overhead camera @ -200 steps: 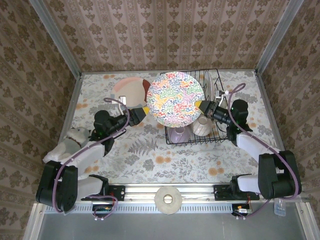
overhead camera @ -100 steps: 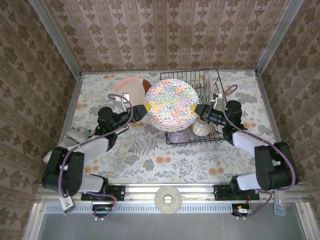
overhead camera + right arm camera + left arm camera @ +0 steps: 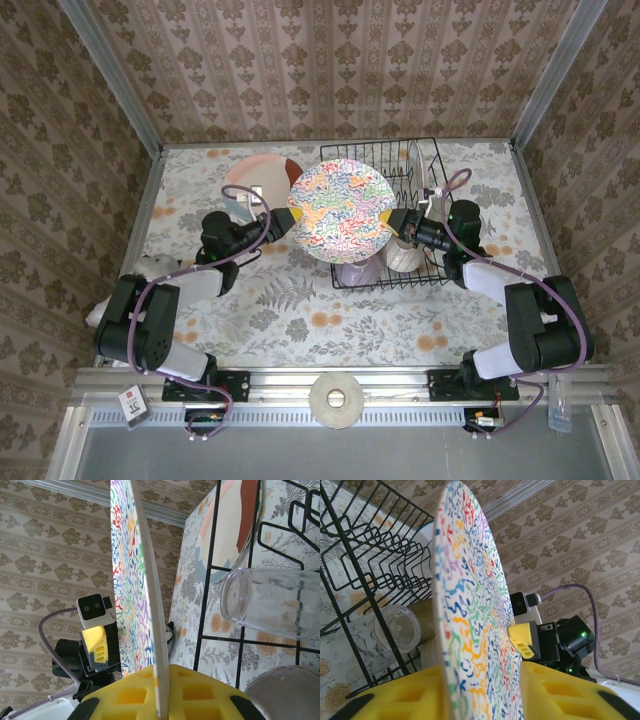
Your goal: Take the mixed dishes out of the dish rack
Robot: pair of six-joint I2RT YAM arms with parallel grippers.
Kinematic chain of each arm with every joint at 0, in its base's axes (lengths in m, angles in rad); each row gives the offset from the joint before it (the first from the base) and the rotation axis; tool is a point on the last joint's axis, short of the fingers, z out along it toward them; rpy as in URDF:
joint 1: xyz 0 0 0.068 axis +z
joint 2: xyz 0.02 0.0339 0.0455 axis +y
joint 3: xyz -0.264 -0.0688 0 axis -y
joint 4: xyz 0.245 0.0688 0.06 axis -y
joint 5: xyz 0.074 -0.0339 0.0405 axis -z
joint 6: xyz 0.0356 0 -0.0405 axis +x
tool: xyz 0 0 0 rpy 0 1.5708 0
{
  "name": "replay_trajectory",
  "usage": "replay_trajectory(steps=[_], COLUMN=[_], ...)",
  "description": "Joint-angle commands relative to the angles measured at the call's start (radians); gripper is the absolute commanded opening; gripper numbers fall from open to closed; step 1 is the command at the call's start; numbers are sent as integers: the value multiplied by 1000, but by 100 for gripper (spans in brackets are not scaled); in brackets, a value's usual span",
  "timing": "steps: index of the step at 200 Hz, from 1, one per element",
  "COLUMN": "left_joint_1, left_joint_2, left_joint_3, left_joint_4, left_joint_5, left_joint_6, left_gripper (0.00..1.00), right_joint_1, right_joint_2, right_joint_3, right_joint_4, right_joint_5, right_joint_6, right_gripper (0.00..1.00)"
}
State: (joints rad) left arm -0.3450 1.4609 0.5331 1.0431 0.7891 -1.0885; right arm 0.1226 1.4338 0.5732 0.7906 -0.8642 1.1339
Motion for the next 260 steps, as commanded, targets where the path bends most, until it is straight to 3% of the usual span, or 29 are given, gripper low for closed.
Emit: replay_trajectory(steps=[1, 74, 112, 166, 179, 193, 228, 239, 260], left_joint_1=[2, -1, -2, -7, -7, -5, 4, 14, 52], left_joint_2=[3, 2, -1, -32, -47, -65, -106, -118, -144], left_joint_3=[32, 38, 51, 41, 41, 42, 56, 60, 70], left_joint_4=[23, -47, -128, -161, -165, -187, -216, -216, -215], left_joint_5=[11, -4, -36, -90, -97, -114, -139, -166, -187], left_joint_6=[2, 16, 7, -40, -47, -53, -71, -83, -110], left_gripper=[35, 20, 0, 0, 0, 0, 0, 0, 0], right_joint_1=[8, 18, 20, 32, 35, 42, 59, 60, 66], right_joint_2=[4, 3, -9, -22, -26, -29, -50, -77, -107], right_joint_3=[42, 45, 46, 54, 55, 57, 51, 50, 49], right_joint_4=[84, 80, 70, 35, 30, 29, 16, 2, -35], right_joint_5=[-34, -39, -42, -42, -44, -50, -44, -39, -31], right_joint_6=[10, 6, -4, -32, -40, -50, -83, -99, -135], right_gripper=[0, 0, 0, 0, 10, 27, 84, 98, 100])
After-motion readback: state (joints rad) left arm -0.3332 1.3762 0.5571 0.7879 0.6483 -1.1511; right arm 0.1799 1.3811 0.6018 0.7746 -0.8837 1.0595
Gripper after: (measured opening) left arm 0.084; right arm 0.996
